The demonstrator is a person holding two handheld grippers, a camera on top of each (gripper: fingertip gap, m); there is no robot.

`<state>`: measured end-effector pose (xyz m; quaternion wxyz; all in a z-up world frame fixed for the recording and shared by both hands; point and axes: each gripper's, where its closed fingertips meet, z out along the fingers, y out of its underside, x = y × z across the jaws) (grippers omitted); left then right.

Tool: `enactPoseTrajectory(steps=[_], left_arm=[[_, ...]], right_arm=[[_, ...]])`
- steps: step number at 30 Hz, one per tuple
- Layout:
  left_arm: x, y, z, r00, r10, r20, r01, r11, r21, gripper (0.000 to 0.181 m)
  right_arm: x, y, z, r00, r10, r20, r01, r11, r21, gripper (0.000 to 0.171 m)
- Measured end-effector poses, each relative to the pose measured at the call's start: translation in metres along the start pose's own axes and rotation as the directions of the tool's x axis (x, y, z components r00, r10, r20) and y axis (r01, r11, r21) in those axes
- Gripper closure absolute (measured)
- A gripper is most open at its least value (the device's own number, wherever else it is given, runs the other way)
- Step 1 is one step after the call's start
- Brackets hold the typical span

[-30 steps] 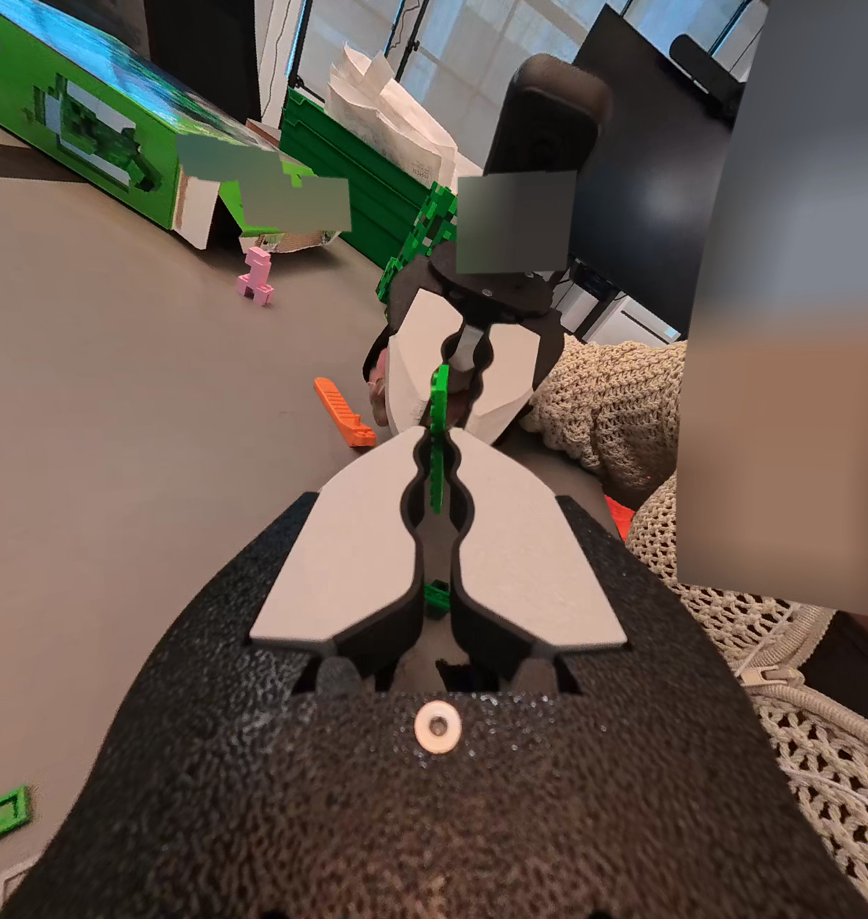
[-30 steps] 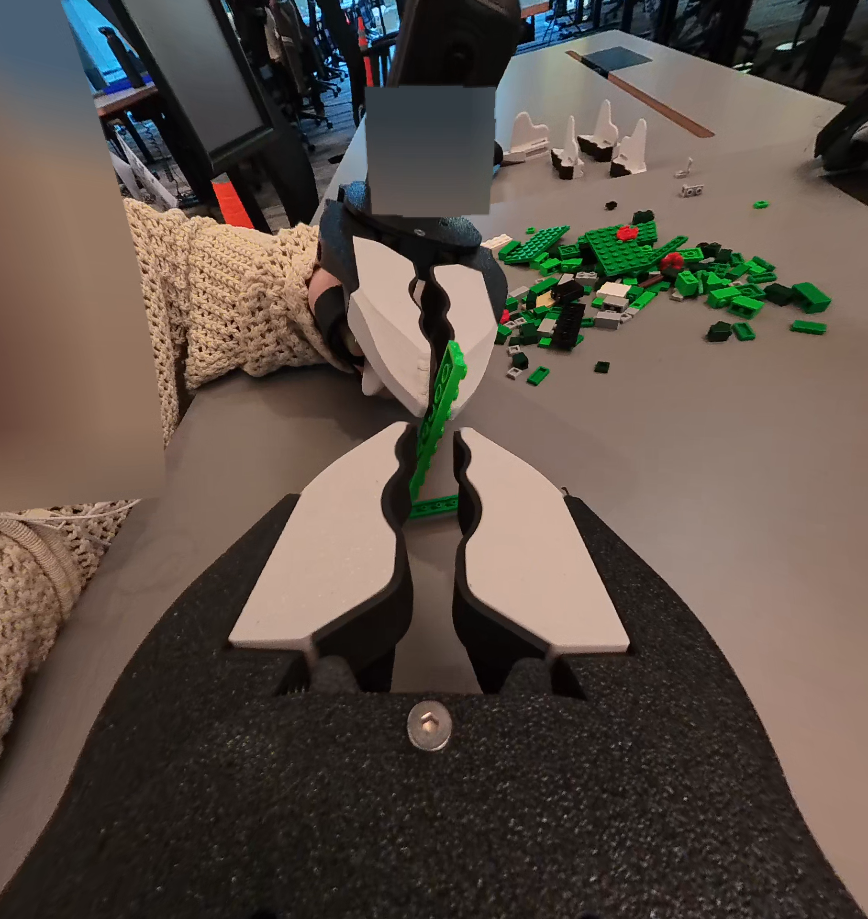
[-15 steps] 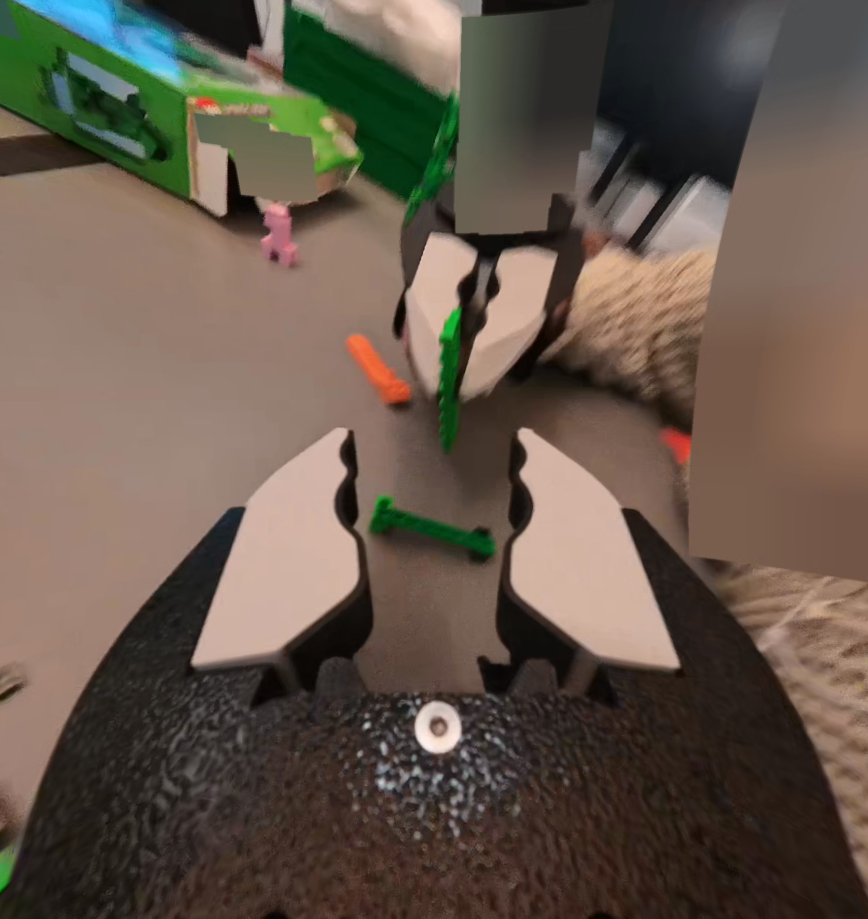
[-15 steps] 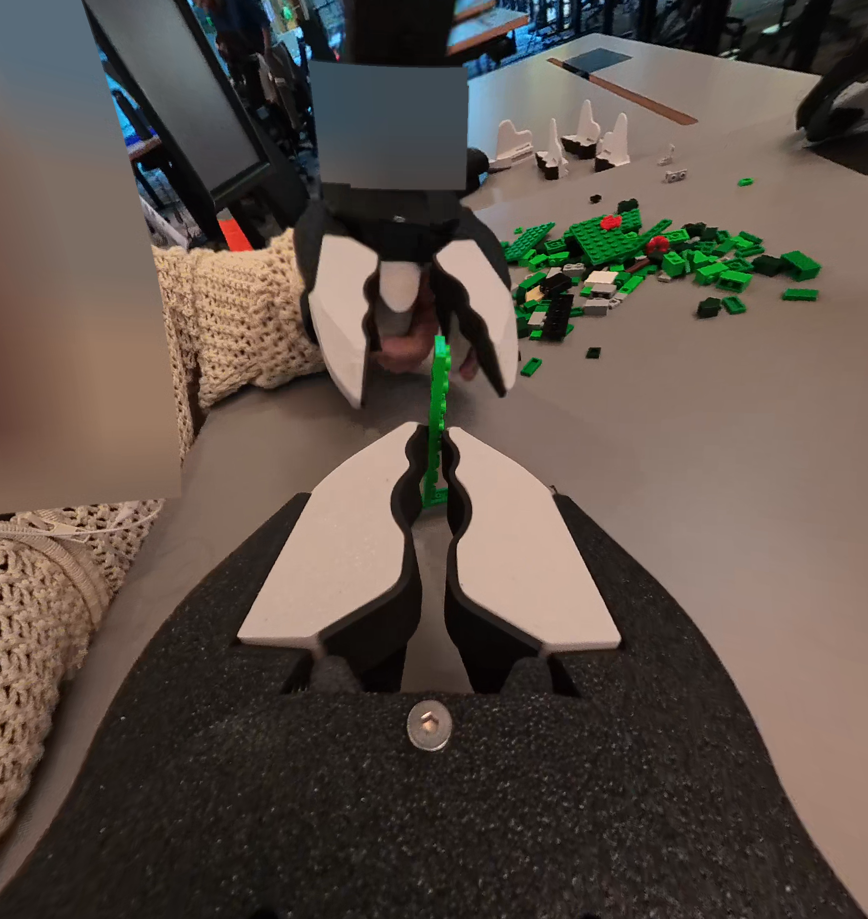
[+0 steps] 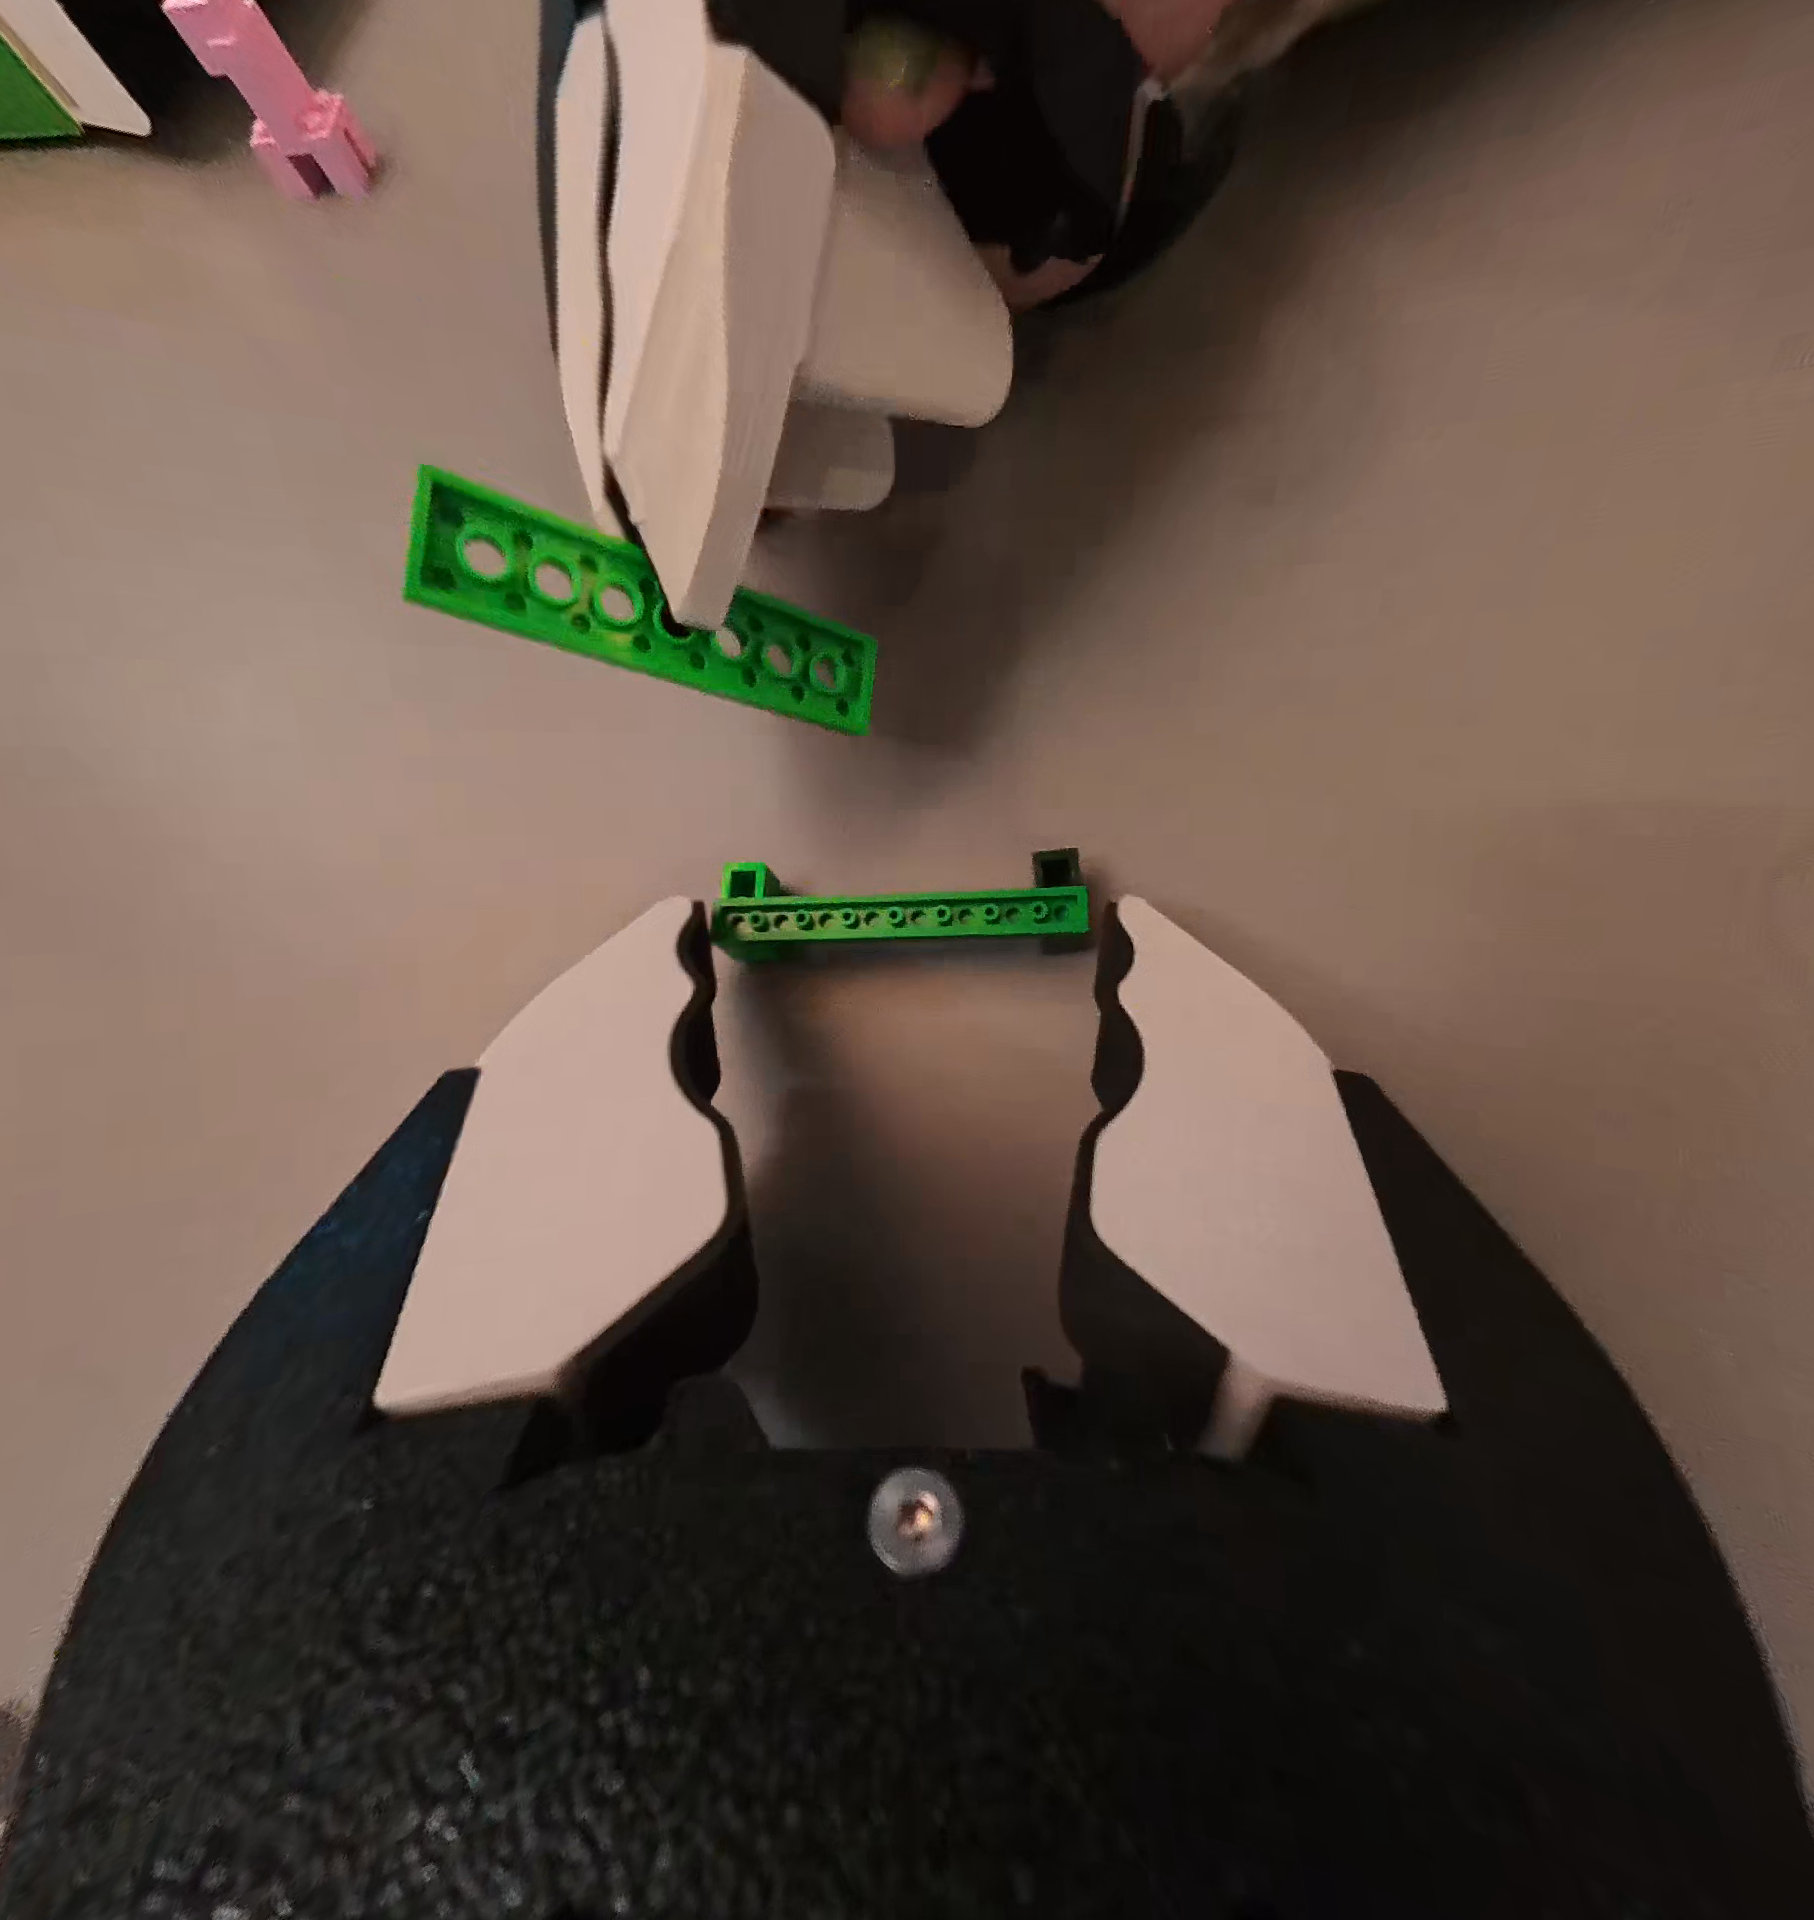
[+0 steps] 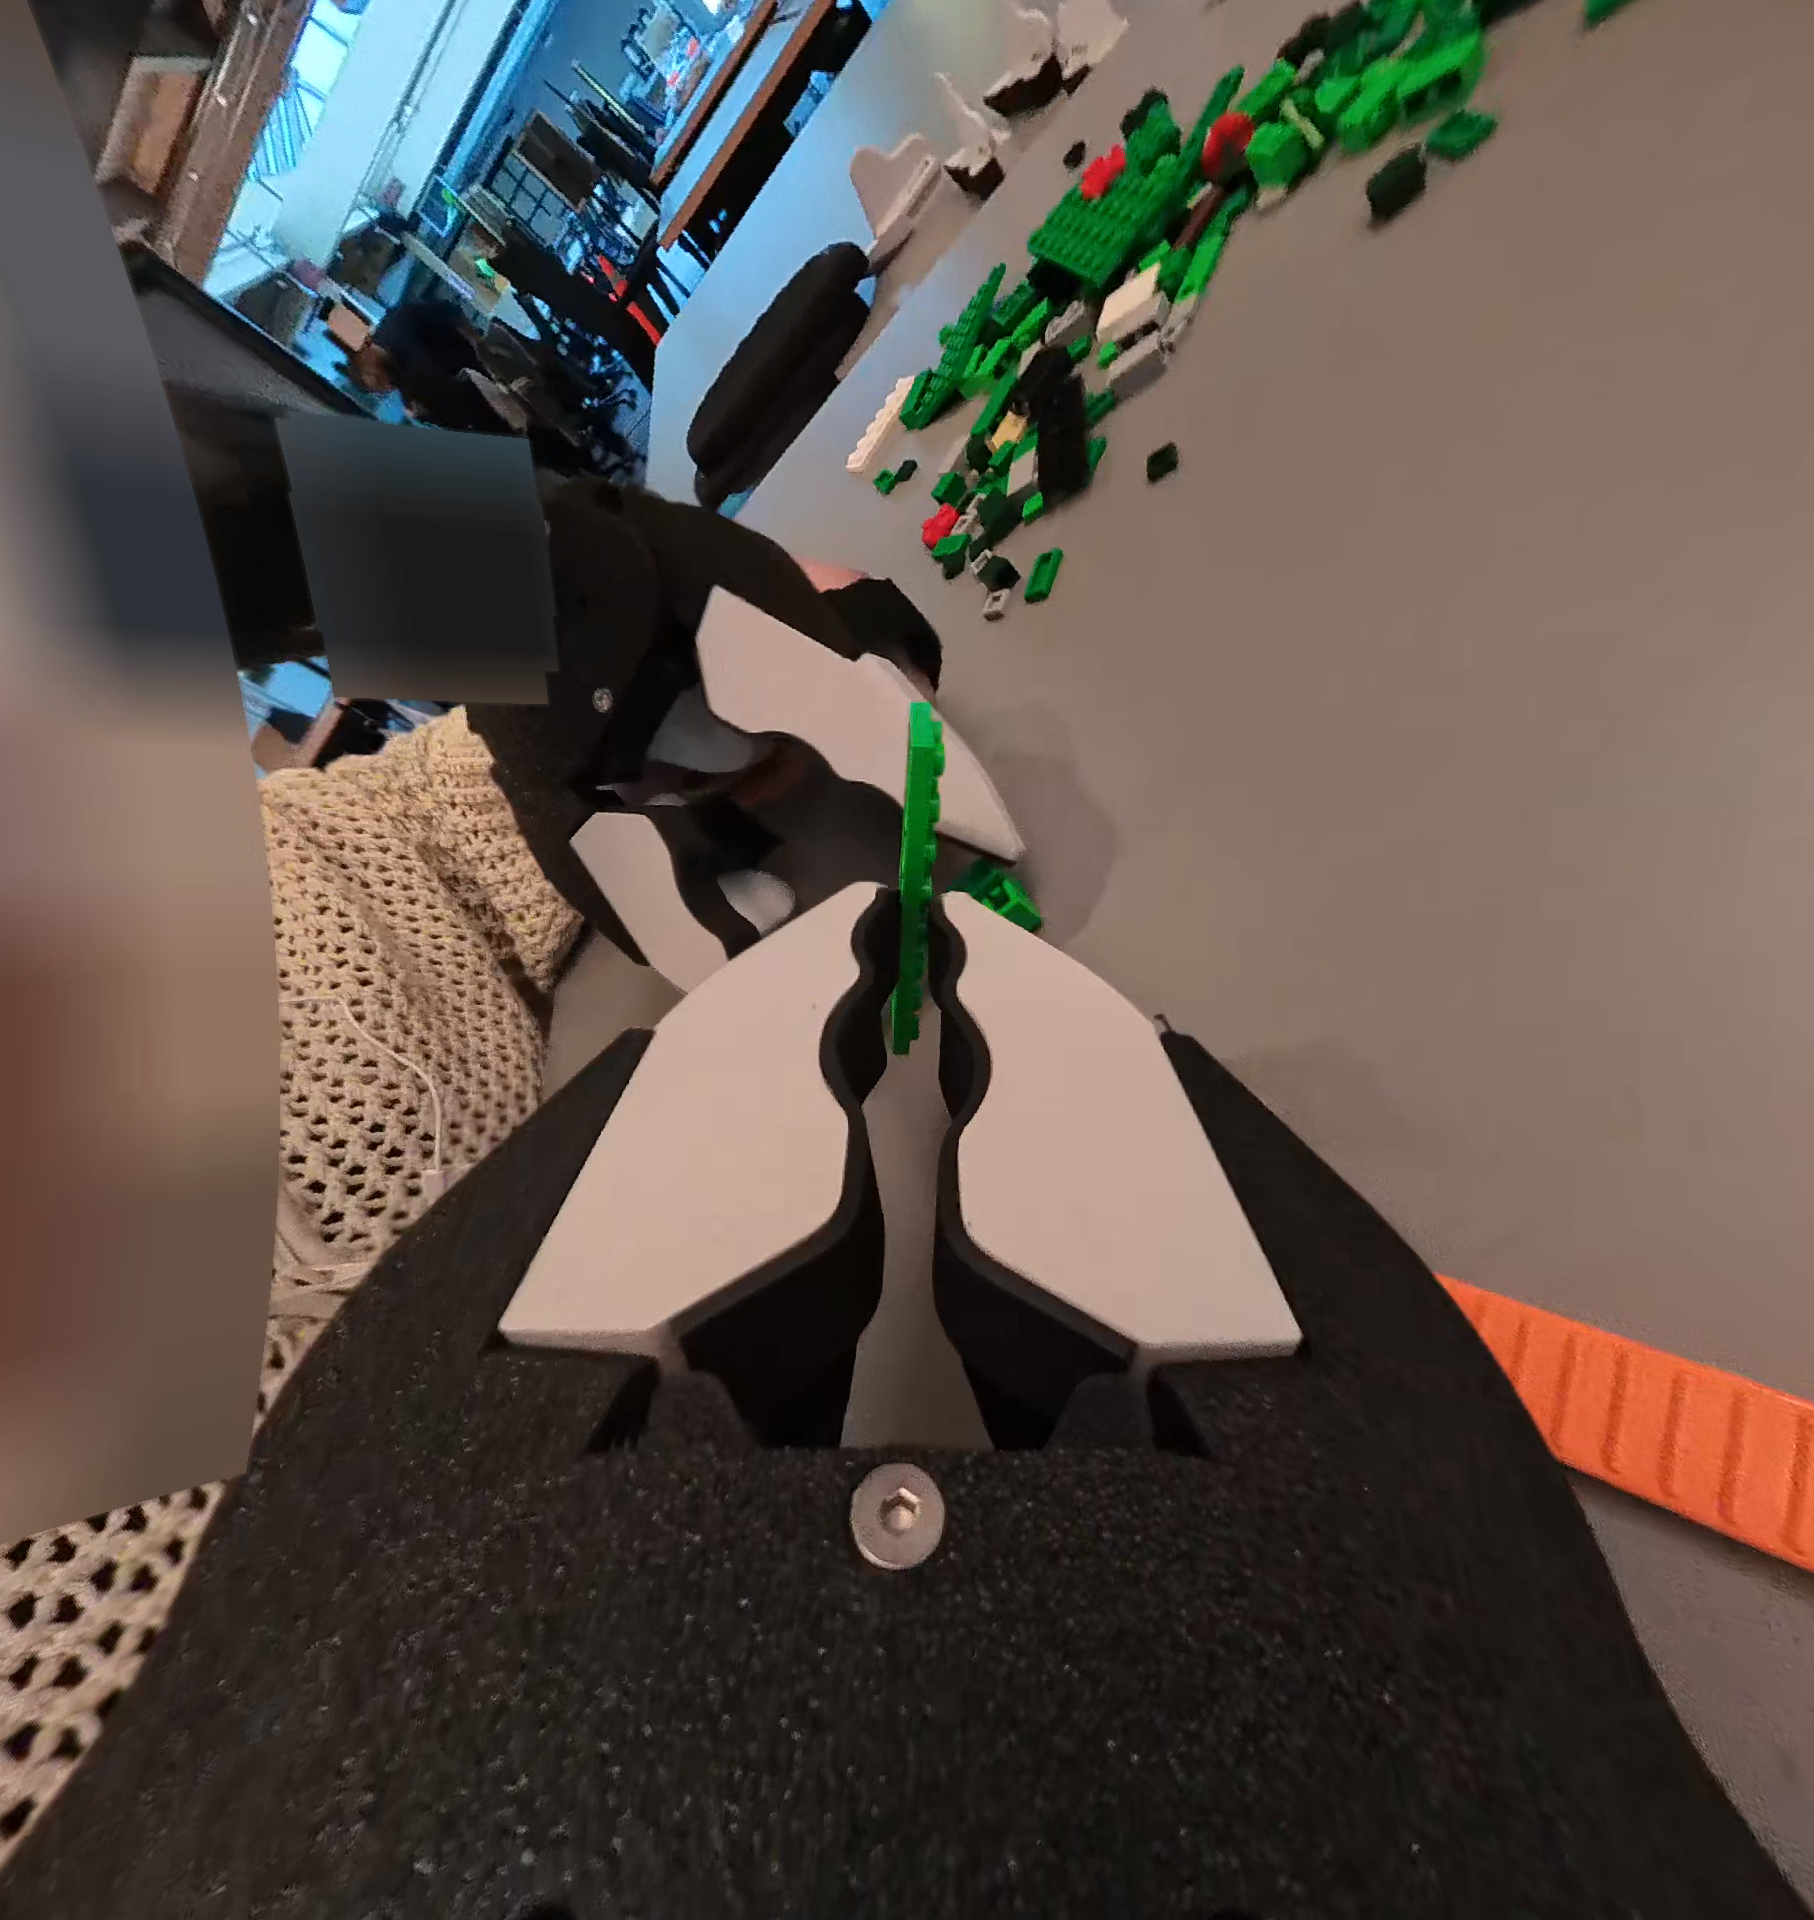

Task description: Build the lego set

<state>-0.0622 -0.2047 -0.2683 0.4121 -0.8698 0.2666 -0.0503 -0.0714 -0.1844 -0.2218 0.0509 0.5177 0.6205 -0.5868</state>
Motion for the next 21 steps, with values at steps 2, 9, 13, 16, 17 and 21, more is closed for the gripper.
enactPoseTrajectory(steps=[2,9,13,16,17,21], left_arm=[[0.000,-0.001,0.001,1.000,0.003,0.007,-0.003,1.000,0.005,0.113],[-0.002,-0.004,0.004,1.000,-0.014,0.022,0.014,0.999,0.032,0.114],[-0.003,-0.005,0.003,0.999,0.007,0.053,-0.009,0.999,0.041,0.114],[-0.003,-0.010,0.002,0.993,0.052,0.105,-0.059,0.996,0.065,0.114],[-0.004,-0.012,0.001,0.989,0.068,0.133,-0.079,0.994,0.075,0.114],[-0.006,-0.020,-0.001,0.964,0.114,0.240,-0.142,0.985,0.102,0.114]], right_arm=[[0.003,0.001,0.000,0.999,0.049,0.006,-0.049,0.999,-0.004,0.167],[0.005,0.006,0.001,0.996,0.084,0.028,-0.083,0.996,-0.024,0.167],[-0.001,0.014,0.003,0.994,0.104,0.044,-0.101,0.993,-0.066,0.167],[-0.004,0.020,0.004,0.987,0.153,0.051,-0.148,0.986,-0.081,0.167],[-0.005,0.021,0.004,0.983,0.172,0.058,-0.167,0.983,-0.082,0.167],[-0.011,0.023,0.004,0.978,0.199,0.069,-0.193,0.978,-0.074,0.167]])
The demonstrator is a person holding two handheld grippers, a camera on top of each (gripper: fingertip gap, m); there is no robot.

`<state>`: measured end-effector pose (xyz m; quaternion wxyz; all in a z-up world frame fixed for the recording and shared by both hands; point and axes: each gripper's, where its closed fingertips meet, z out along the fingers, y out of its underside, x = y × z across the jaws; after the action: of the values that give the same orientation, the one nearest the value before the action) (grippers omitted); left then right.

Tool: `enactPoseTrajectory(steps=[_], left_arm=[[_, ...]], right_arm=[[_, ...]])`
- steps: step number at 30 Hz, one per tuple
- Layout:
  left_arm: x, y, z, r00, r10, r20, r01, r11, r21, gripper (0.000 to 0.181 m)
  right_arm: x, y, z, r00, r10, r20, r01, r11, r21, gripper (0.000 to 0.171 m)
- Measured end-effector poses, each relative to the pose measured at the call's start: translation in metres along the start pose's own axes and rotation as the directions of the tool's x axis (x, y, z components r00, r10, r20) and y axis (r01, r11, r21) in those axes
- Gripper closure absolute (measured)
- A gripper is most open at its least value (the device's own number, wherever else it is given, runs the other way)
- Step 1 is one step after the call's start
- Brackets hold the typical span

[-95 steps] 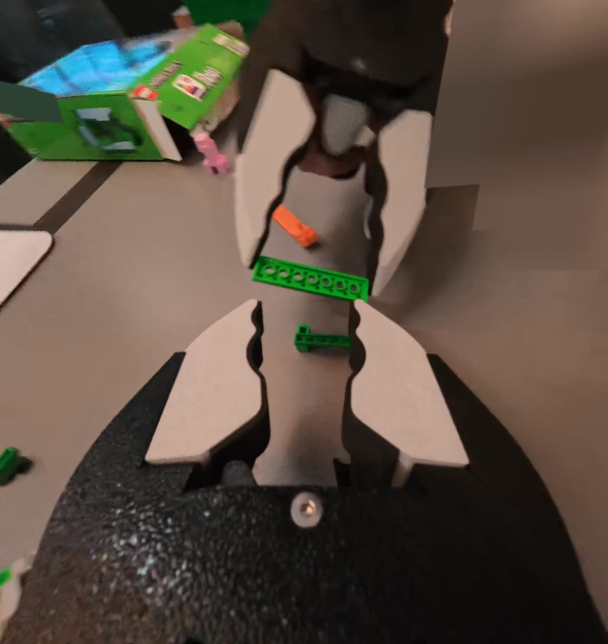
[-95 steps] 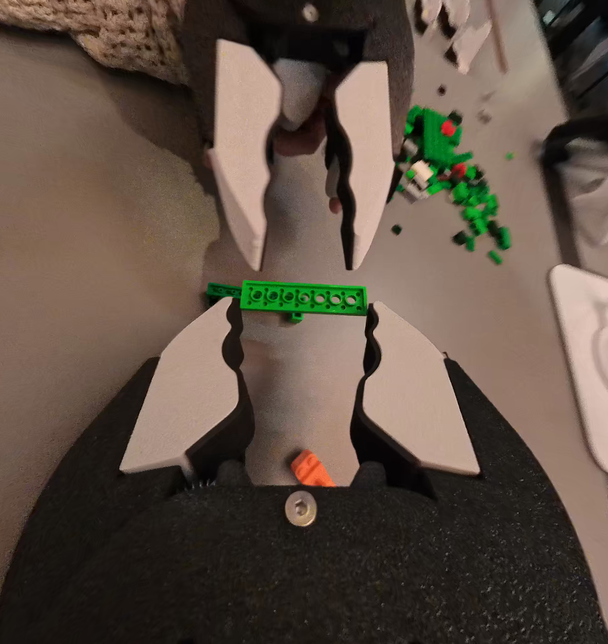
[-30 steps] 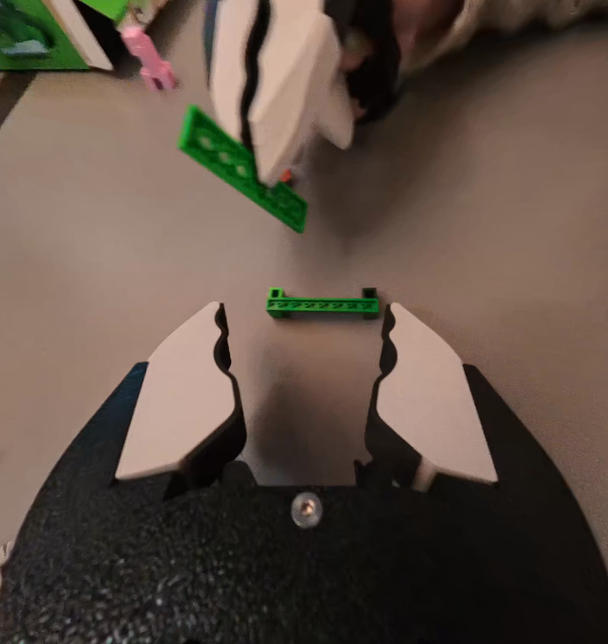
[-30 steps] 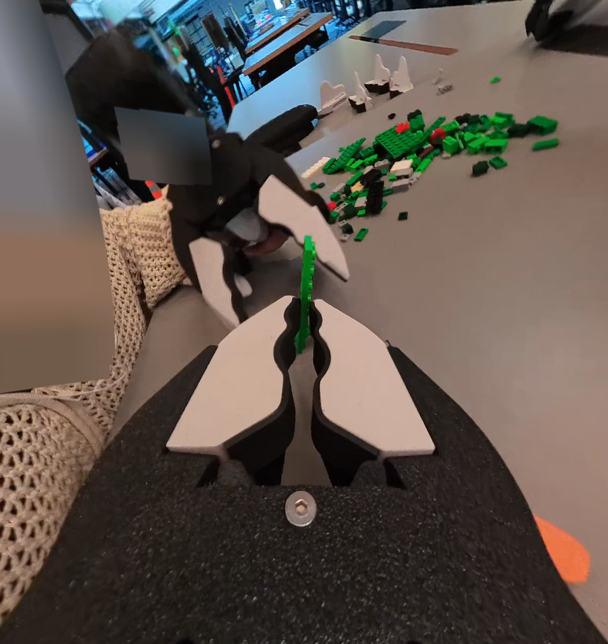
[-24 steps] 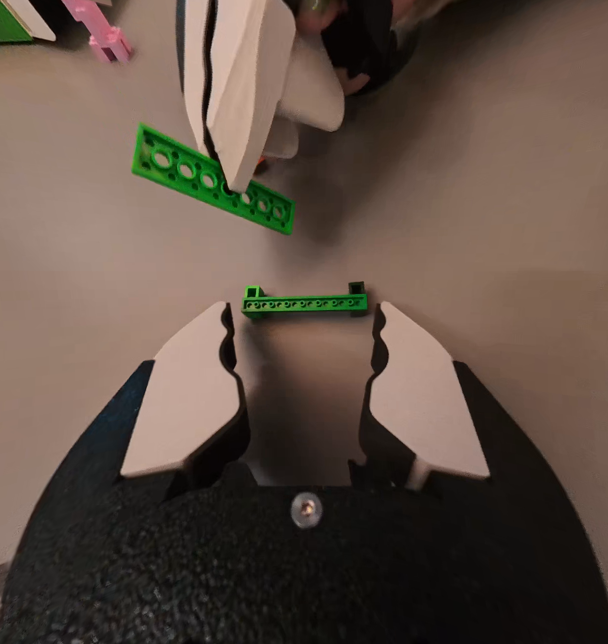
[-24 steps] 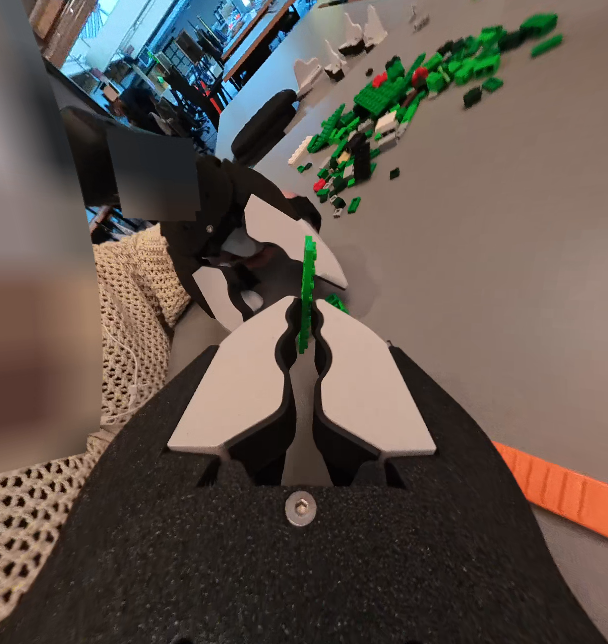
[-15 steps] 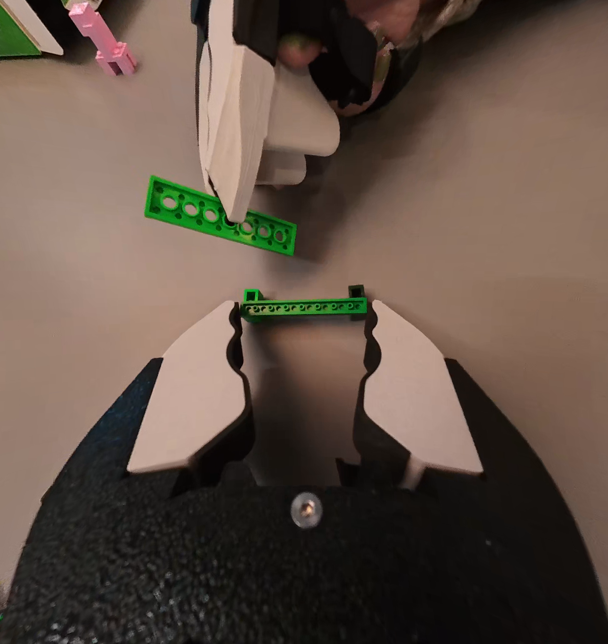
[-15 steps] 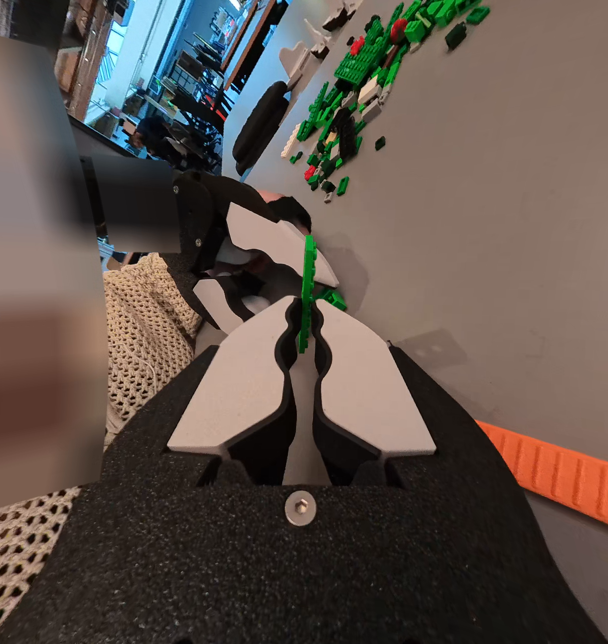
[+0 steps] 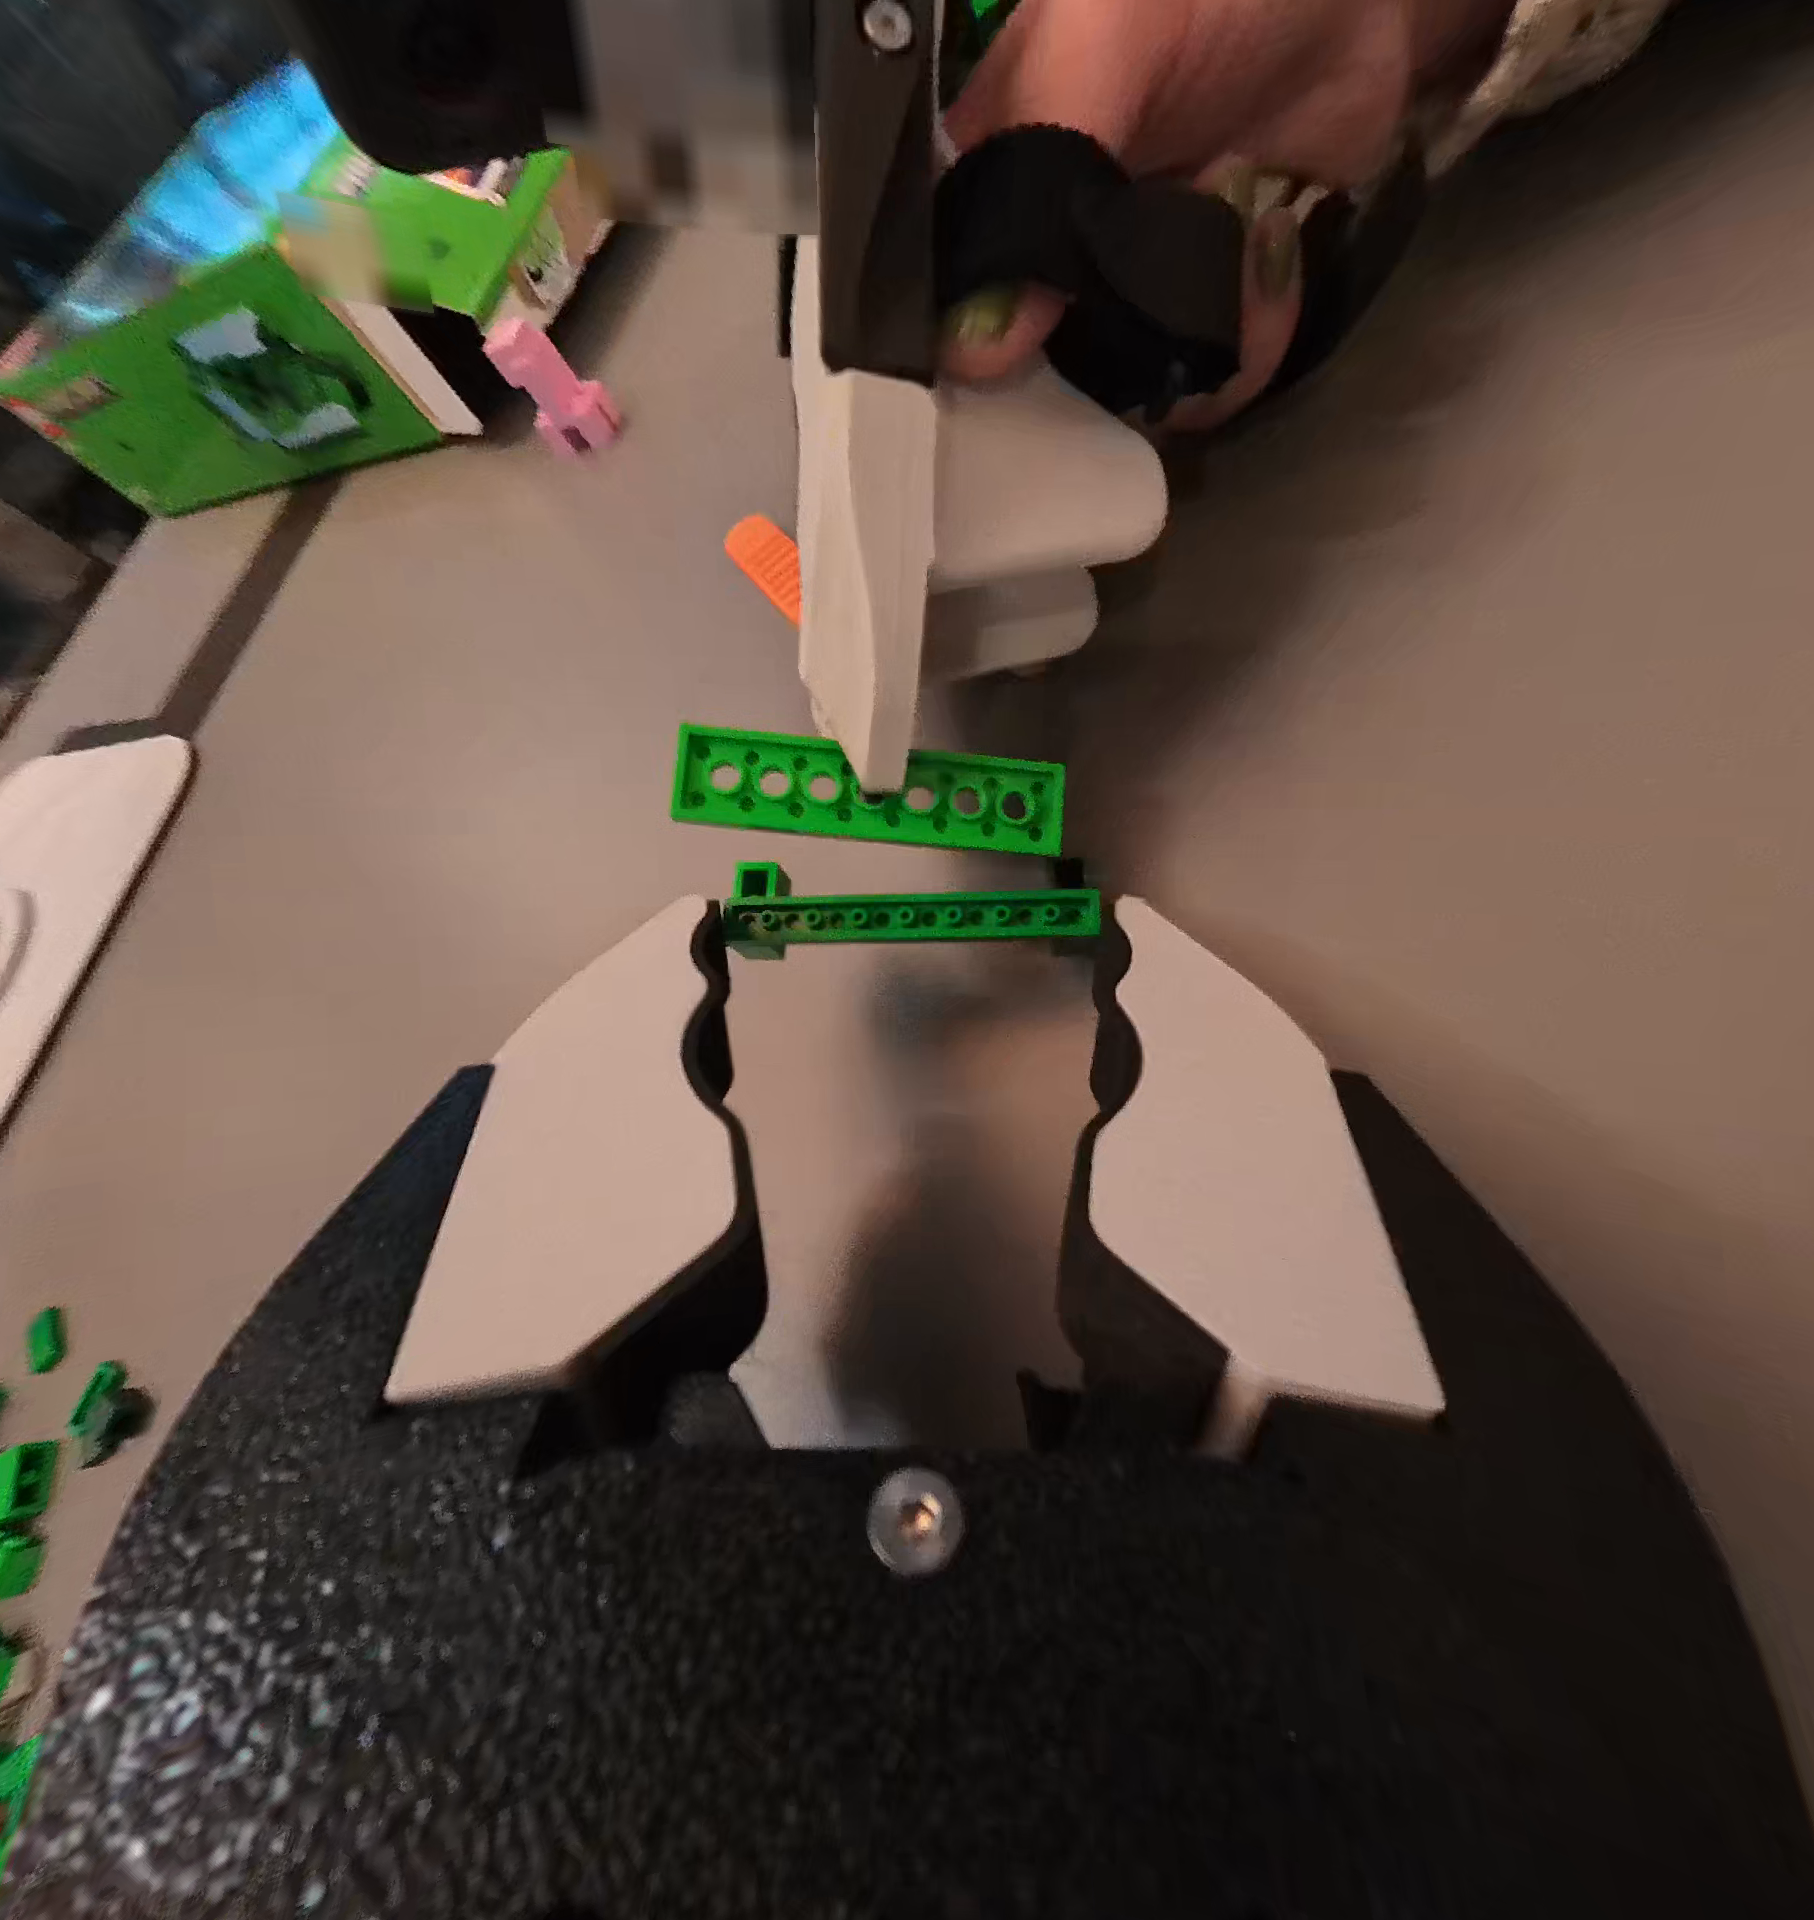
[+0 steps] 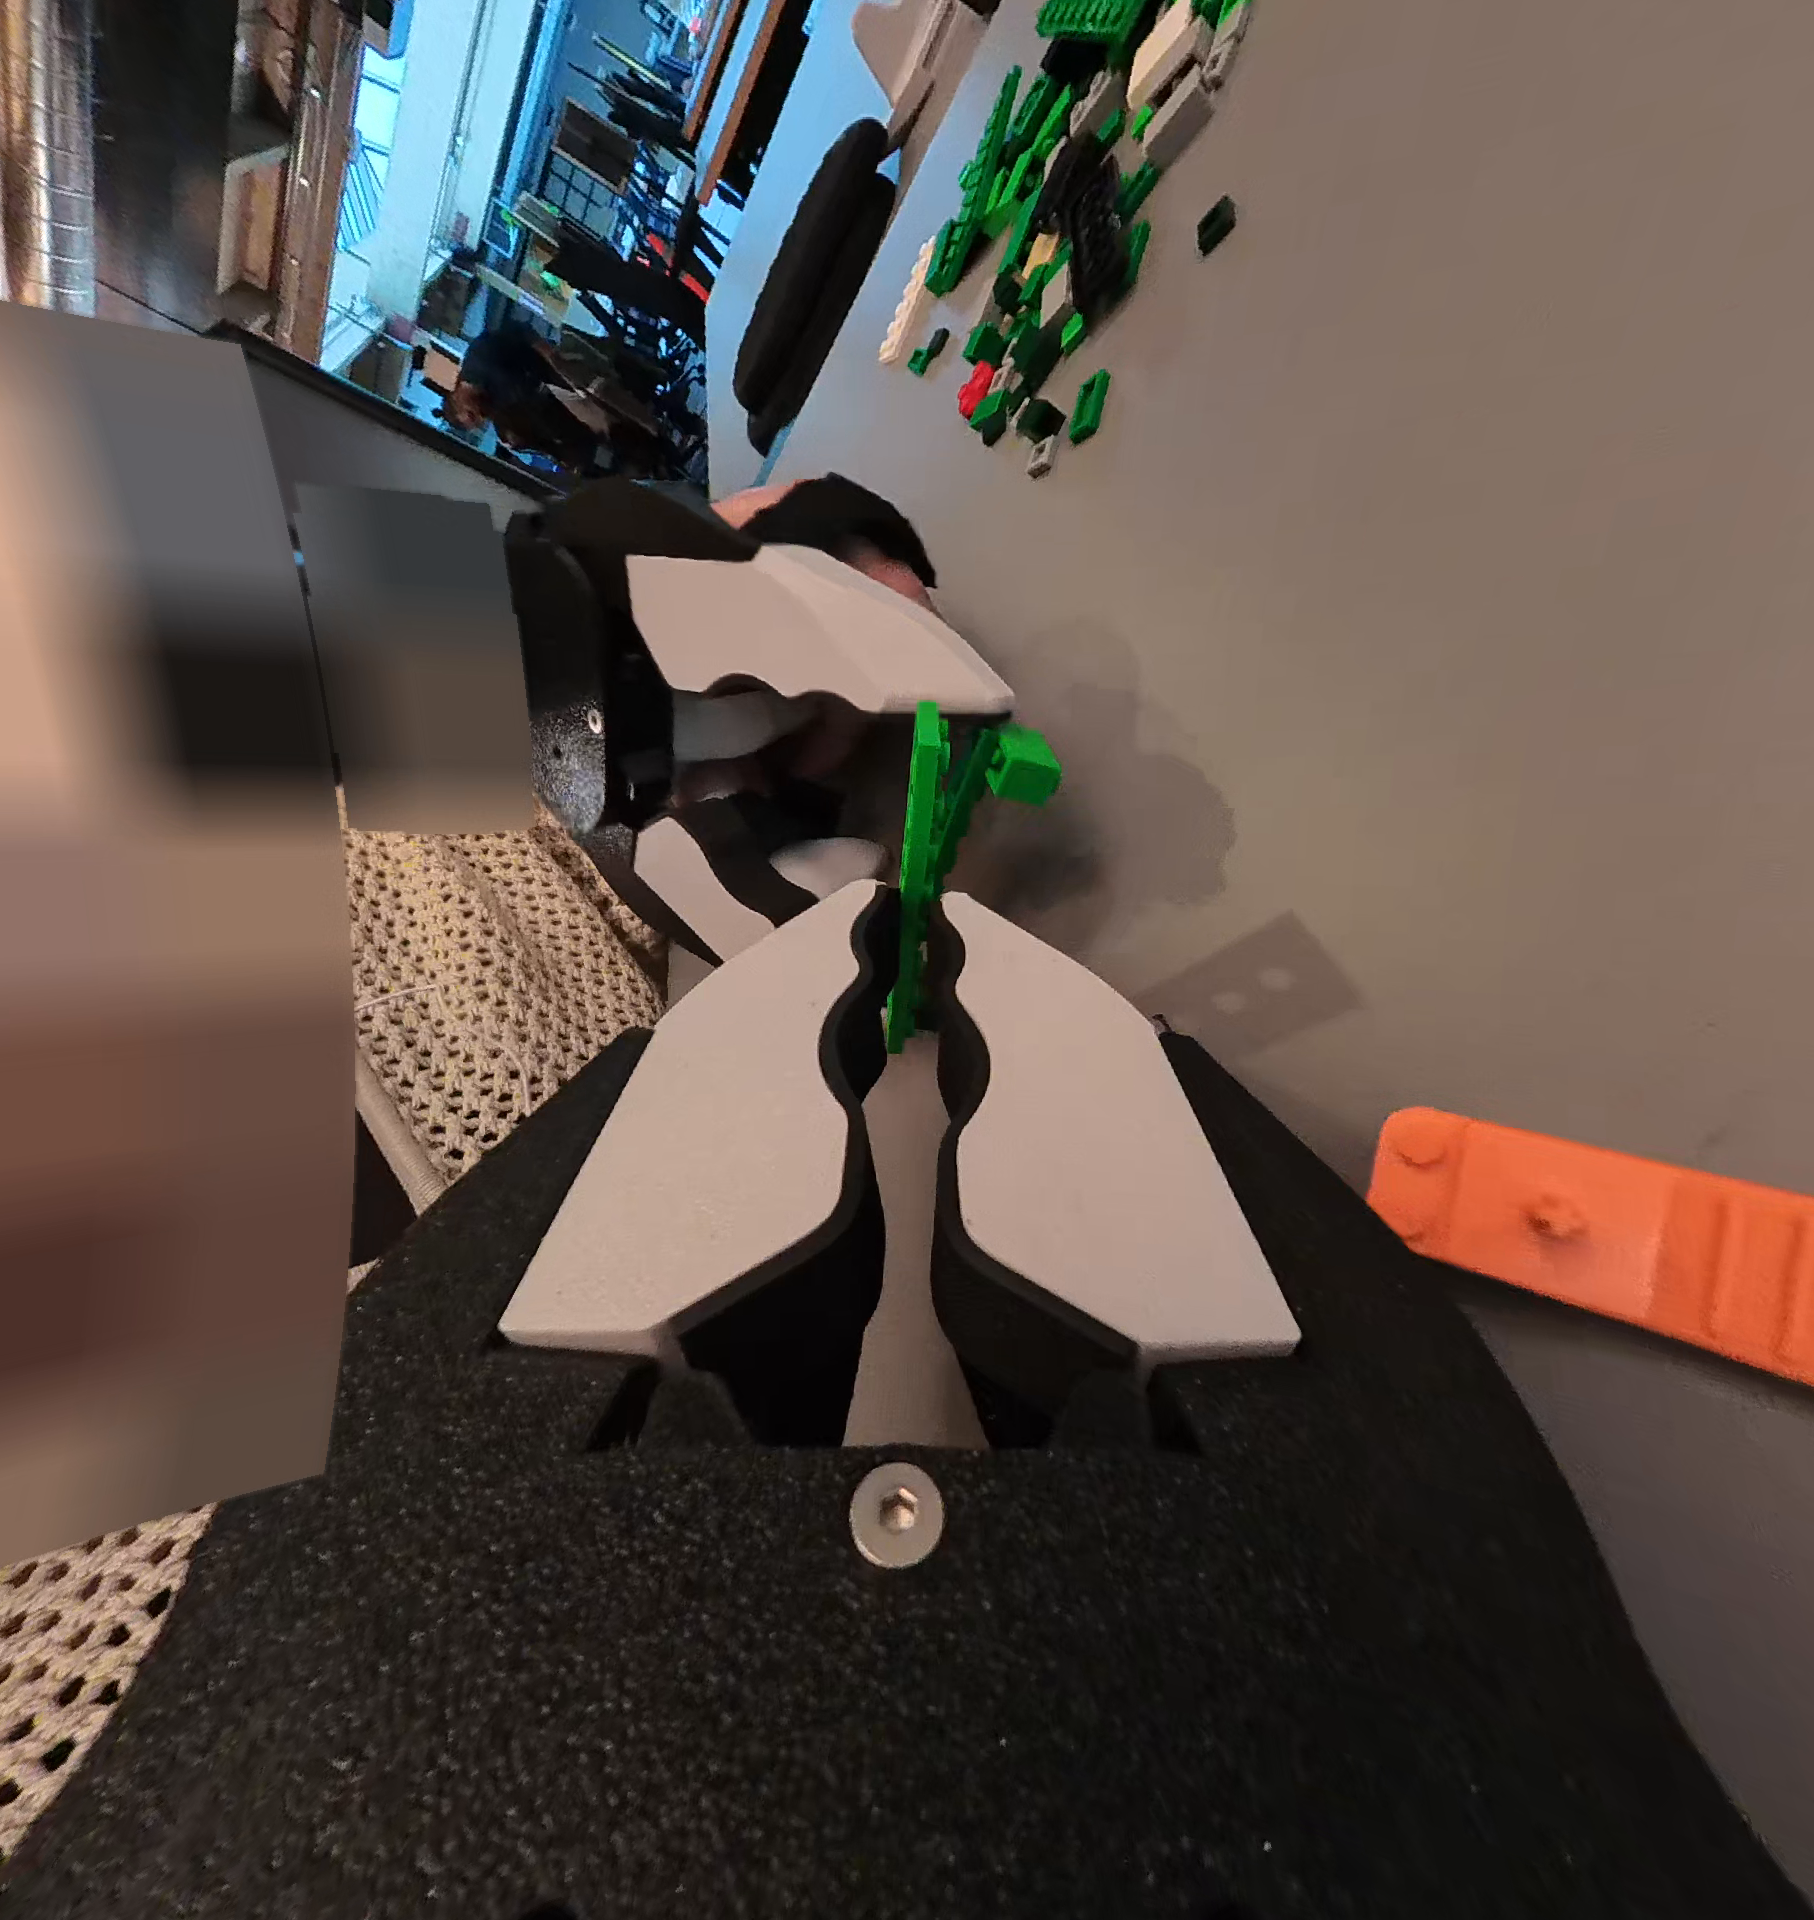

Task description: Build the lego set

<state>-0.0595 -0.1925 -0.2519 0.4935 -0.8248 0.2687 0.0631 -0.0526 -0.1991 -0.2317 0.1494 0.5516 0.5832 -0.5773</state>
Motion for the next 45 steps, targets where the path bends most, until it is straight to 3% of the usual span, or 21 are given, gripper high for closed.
enactPoseTrajectory(steps=[9,19,33,37,45], left_arm=[[0.000,-0.012,-0.005,0.985,0.125,0.119,-0.134,0.988,0.071,0.114],[0.004,-0.016,-0.008,0.976,0.175,0.128,-0.189,0.977,0.100,0.114],[0.006,-0.018,-0.010,0.972,0.195,0.131,-0.211,0.970,0.121,0.114],[0.005,-0.015,-0.011,0.981,0.165,0.105,-0.176,0.979,0.101,0.114],[0.010,0.006,-0.013,0.992,-0.067,-0.106,0.061,0.997,-0.057,0.114]], right_arm=[[-0.004,0.006,0.002,0.999,0.033,-0.018,-0.033,0.999,-0.006,0.167],[-0.001,0.008,0.001,0.999,0.024,-0.041,-0.025,0.999,-0.031,0.167],[-0.009,0.006,-0.001,0.996,0.060,0.072,-0.058,0.998,-0.021,0.167],[-0.014,0.003,-0.006,0.994,0.050,0.093,-0.049,0.999,-0.008,0.167],[-0.011,-0.001,-0.014,0.997,0.030,0.065,-0.030,1.000,-0.004,0.167]])
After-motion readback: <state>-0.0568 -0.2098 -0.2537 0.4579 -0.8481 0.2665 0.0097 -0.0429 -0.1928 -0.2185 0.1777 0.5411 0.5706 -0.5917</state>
